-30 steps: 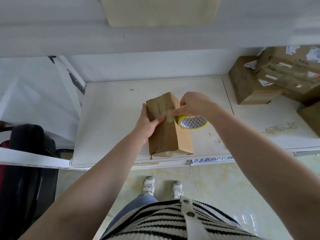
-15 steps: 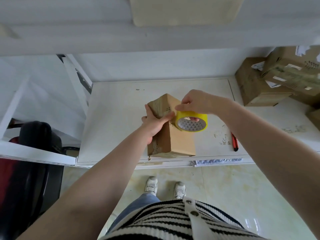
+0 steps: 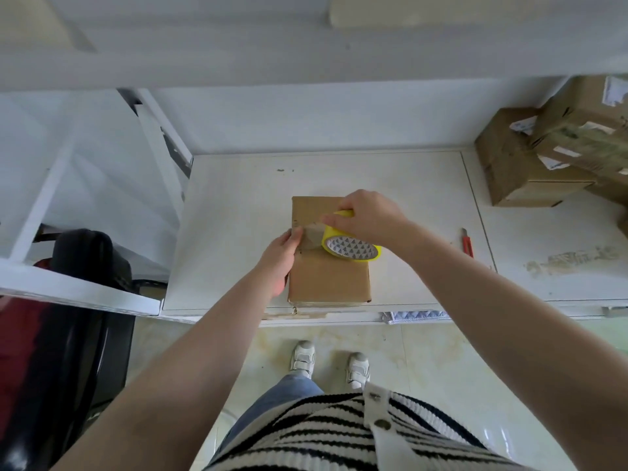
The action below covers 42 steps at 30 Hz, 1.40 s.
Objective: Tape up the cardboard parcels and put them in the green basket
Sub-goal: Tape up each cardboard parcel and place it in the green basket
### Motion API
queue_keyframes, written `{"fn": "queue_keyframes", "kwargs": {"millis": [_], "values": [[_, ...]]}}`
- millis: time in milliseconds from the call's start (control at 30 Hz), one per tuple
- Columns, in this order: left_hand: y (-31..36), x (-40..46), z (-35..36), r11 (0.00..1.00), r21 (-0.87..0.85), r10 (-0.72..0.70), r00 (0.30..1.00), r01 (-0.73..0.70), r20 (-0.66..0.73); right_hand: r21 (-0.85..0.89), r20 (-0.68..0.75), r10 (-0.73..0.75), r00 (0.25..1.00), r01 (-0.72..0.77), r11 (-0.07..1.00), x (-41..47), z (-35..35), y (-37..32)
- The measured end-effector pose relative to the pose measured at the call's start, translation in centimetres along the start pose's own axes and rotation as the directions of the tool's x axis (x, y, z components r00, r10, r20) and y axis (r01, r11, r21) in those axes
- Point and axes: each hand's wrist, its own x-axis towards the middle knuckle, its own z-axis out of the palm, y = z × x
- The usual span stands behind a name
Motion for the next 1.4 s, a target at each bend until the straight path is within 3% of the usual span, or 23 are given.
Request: {"fn": "queue_keyframes", "kwargs": {"millis": [267, 467, 767, 900, 967, 1033, 1067, 1133, 1233, 1300, 1400], "values": [[-1.4, 1.0, 1.7, 0.984, 0.156, 0.106, 0.987, -0.086, -0.123, -0.036, 0.058, -0.012, 0.998, 0.014, 0.999, 0.4, -0.7, 0.3], [-1.4, 1.1, 2.4, 0.972, 0.212, 0.142, 0.974, -0.103, -0.177, -0.228, -0.047, 0.083, 0.995, -0.092, 0.969, 0.0, -3.5, 6.2], [-1.8, 1.2, 2.8, 0.975, 0.182, 0.155, 0.979, -0.129, -0.131, -0.032, 0.032, 0.236, 0.971, -0.235, 0.972, 0.8, 0.4, 10.9], [-1.8, 1.1, 2.6, 0.939, 0.301, 0.210, 0.971, -0.167, -0.118, -0.012, 0.074, 0.254, 0.964, -0.254, 0.967, 1.3, 1.5, 11.5], [-1.7, 1.2, 2.6, 0.841, 0.523, 0.242, 0.961, -0.138, -0.137, -0.019, 0.083, 0.254, 0.964, -0.253, 0.967, 1.5, 1.7, 11.6], [-1.4, 1.2, 3.0, 0.513, 0.858, 0.375, 0.905, -0.023, -0.200, -0.043, 0.088, 0.250, 0.964, -0.247, 0.968, 1.6, 1.7, 11.5], [-1.1, 1.0, 3.3, 0.337, 0.941, 0.494, 0.851, 0.001, -0.178, -0.057, 0.089, 0.251, 0.964, -0.246, 0.968, 1.7, 1.7, 11.5], [-0.5, 0.9, 4.4, 0.103, 0.991, 0.654, 0.756, -0.088, 0.000, -0.081, 0.080, 0.251, 0.965, -0.244, 0.966, 1.7, 1.6, 11.5], [0.5, 1.6, 6.4, -0.042, 0.974, 0.634, 0.748, -0.222, 0.198, -0.106, 0.056, 0.253, 0.966, -0.246, 0.963, 1.6, 1.5, 11.4], [0.9, 2.1, 7.5, -0.091, 0.972, 0.586, 0.777, -0.218, 0.229, -0.122, 0.042, 0.246, 0.968, -0.239, 0.963, 1.7, 1.5, 11.3], [0.7, 2.9, 7.7, -0.090, 0.976, 0.570, 0.793, -0.200, 0.215, -0.150, 0.034, 0.234, 0.972, -0.227, 0.962, 1.8, 1.4, 11.2]]}}
